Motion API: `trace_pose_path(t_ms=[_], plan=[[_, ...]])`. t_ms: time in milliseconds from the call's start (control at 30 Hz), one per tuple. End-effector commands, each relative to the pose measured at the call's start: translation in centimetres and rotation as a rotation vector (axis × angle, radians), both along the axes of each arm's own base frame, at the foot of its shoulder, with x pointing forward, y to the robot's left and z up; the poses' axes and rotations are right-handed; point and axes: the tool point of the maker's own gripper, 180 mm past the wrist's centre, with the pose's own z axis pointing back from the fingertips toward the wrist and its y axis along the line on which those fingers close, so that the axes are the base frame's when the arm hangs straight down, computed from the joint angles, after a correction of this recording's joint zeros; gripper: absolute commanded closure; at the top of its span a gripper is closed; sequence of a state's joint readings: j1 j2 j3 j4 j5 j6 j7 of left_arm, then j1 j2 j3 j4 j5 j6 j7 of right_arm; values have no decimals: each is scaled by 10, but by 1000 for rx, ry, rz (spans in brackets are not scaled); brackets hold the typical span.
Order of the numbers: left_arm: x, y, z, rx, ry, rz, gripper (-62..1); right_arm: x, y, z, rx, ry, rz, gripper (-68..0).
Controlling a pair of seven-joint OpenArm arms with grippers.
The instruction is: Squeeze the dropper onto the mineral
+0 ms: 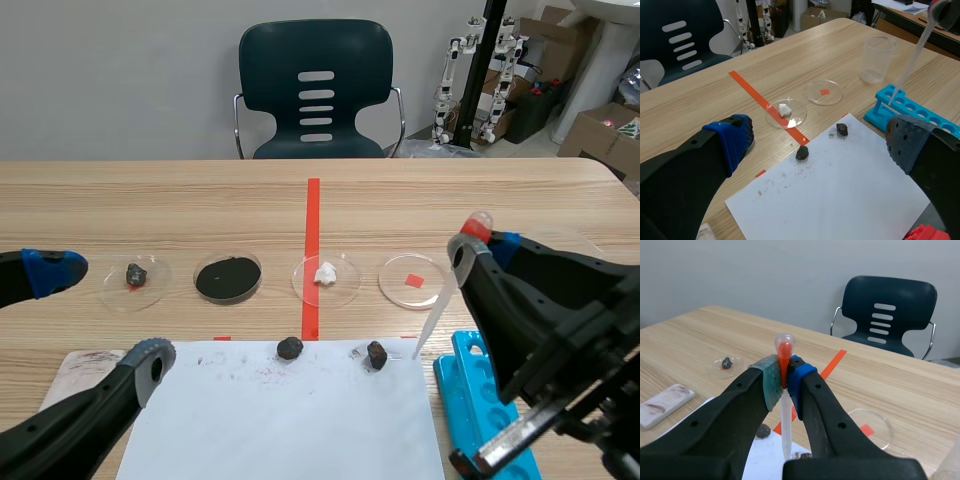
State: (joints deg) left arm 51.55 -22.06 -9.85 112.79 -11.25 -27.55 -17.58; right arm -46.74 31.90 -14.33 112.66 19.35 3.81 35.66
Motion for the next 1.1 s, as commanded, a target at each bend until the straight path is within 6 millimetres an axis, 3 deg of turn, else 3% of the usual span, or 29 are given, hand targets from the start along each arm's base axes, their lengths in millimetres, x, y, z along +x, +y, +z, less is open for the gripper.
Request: trace_pose_path(t_ms=[0,300,1067], plan=[[1,-1,6,-25,-14,2,-559,-3,0,17,38,-48,1,-24],[1,-1,6,-25,-14,2,-559,-23,-3,22,68,-23,-7,-24],[1,-1,6,-25,-14,2,-559,-23,-3,20,64,-16,-7,-24]])
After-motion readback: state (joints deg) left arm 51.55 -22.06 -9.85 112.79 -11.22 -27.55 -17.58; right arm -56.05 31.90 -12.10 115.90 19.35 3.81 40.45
